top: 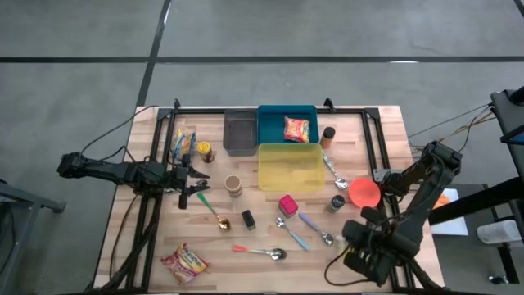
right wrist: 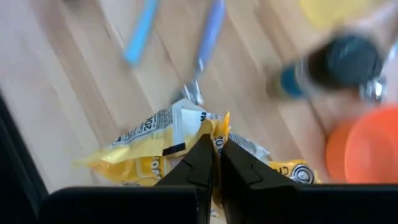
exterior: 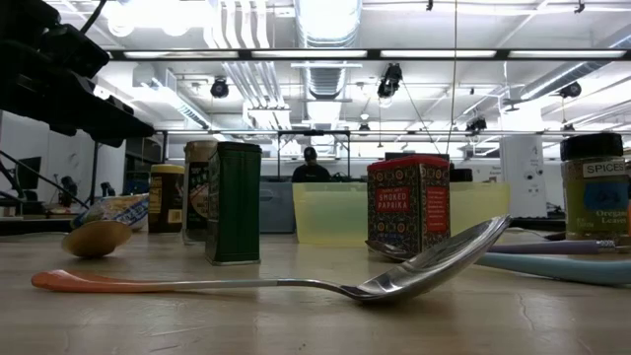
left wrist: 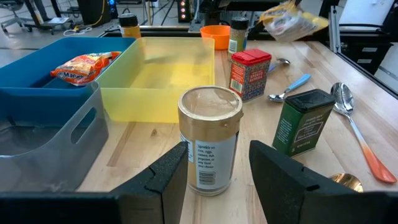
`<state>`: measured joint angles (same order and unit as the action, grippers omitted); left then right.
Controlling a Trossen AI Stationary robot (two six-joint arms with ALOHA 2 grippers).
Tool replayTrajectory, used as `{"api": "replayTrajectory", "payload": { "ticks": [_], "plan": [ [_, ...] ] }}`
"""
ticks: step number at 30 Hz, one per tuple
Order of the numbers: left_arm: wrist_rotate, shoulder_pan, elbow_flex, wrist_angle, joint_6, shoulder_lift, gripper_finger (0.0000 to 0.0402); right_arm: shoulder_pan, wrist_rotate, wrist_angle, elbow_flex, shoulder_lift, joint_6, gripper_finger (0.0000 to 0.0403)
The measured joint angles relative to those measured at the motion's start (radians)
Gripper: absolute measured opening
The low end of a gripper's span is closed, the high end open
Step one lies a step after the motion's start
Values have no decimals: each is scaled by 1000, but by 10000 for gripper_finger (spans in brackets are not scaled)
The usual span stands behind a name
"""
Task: Pick & Place Food Item
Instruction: Put the yellow noodle pack into the blue bin
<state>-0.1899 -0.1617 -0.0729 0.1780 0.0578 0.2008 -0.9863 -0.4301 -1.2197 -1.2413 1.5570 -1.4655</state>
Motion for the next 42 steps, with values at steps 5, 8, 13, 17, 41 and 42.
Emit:
{"api": "replayTrajectory", "payload": {
  "ticks": [5,8,13,17,41,42],
  "plan": [
    [0,0,0,0,0,0,173,0,-152,3,-57,0,91,12],
    [0,0,0,0,0,0,173,2,-256,4,-78,0,152,12],
    [0,0,0,0,0,0,173,24,-494,5,-85,0,265,12],
    [0,0,0,0,0,0,173,66,-661,-1,-79,0,344,12],
    [0,0,0,0,0,0,173,635,-979,5,-78,0,817,12],
    [0,0,0,0,0,0,173,652,-978,19,-78,0,824,12]
  ]
}}
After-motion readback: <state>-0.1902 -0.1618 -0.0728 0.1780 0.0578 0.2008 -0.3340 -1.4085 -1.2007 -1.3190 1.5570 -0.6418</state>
